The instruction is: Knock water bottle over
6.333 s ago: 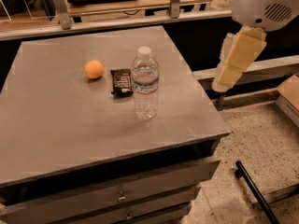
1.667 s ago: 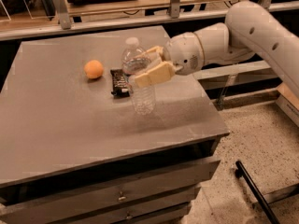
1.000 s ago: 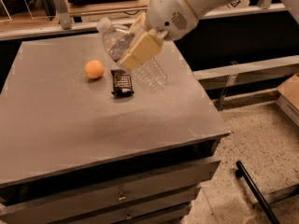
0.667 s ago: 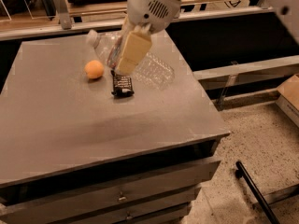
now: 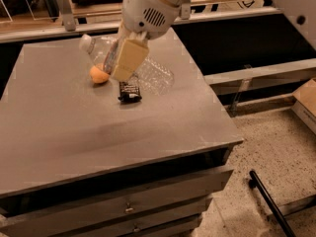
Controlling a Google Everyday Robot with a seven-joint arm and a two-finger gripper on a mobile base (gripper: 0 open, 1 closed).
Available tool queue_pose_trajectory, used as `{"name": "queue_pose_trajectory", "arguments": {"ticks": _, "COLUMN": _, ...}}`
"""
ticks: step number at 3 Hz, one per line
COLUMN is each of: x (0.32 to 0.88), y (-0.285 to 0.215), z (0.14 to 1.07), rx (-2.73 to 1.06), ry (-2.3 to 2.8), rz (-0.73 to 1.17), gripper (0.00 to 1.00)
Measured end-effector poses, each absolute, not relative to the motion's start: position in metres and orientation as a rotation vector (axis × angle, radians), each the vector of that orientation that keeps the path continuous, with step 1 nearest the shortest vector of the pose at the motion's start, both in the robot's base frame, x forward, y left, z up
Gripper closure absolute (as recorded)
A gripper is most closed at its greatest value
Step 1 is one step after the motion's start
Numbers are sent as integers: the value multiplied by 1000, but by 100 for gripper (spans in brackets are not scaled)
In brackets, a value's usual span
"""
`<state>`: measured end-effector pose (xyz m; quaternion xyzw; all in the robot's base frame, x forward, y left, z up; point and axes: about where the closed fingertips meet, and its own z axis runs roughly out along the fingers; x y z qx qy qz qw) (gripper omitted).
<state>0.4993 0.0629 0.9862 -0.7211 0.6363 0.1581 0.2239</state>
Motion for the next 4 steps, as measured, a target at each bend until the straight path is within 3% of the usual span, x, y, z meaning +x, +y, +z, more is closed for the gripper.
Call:
{"name": "queue_pose_trajectory", "arguments": {"ticks": 2, "x": 520, "y": 69, "z": 899, "rx": -2120, "ry": 1870, "rz": 101, "gripper": 100}}
{"name": "queue_pose_trajectory", "arguments": {"ticks": 3, "x": 528, "y": 62, "z": 871, "rx": -2191, "ry": 1904, "rz": 96, "gripper": 87}}
{"name": "queue_pose_trajectory", "arguments": {"ticks": 4, "x": 523, "y": 74, "z": 854, "rx": -2302, "ry": 1843, "rz": 198, "gripper": 64}}
